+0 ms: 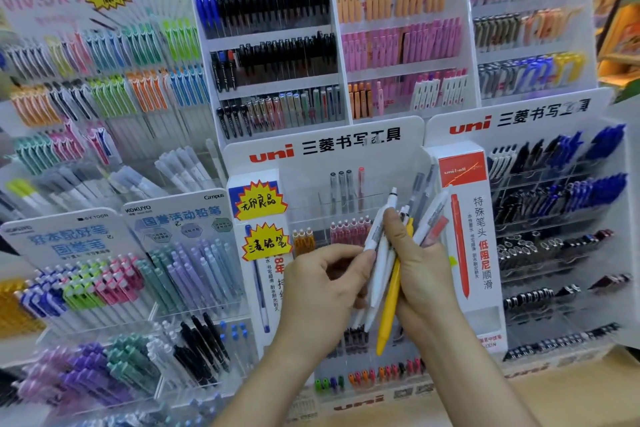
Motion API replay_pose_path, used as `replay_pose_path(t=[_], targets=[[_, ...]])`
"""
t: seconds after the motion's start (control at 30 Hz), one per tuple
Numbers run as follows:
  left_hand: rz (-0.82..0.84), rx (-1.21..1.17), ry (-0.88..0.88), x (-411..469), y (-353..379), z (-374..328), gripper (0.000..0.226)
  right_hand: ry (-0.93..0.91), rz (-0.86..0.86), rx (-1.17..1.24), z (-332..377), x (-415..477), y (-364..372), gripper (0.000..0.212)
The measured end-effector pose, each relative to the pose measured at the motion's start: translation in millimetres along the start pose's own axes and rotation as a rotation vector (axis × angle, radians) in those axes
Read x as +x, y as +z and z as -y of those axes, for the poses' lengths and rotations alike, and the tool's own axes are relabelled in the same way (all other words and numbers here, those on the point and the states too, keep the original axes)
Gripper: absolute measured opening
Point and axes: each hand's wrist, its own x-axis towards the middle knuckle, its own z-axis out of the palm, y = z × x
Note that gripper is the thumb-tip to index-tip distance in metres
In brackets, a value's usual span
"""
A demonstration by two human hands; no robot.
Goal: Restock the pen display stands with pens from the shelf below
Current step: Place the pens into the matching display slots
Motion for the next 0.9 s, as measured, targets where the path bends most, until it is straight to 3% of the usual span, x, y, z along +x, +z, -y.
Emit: replay_pose_path(t=[0.13, 0.27, 0.47, 0.53, 0.6, 0.77, 0.9], targets=[[-0.047, -0.175, -0.086, 0.9, 4.8, -1.2, 0.008, 0.012, 0.082, -0.045, 2.7, -4.4, -3.7, 0.024], [-0.121, -0.142, -0.092, 2.8, 6.1, -1.4, 0.007, -0.041, 0.106, -0.098, 4.3, -7.0, -6.5, 0.027], [0.098, -0.139, -0.158, 4.6, -5.6, -2.9, 0.031, -0.009, 0.182, -0.095, 10.6, -11.6, -14.2, 0.021], [0.100, -0.195, -0.131, 4.1, -10.2, -7.3, 0.025, -0.038, 0.233, -0.147, 15.5, -14.4, -16.3, 0.011], [0.097, -0.249, -0.100, 5.5, -16.8, -10.2, 0.016, -0.044, 0.301, -0.219, 21.2, -18.9, -17.7, 0.015], [0.287, -0.228, -0.062, 6.6, -33.7, -9.8, 0.035, -0.025, 0.400, -0.318, 19.3, -28.9, -19.3, 0.018], [0.237, -0.291, -0.054, 1.7, -39.8, -3.0, 0.034, -0.014, 0.413, -0.321, 9.7, -37.2, -17.4, 0.021]])
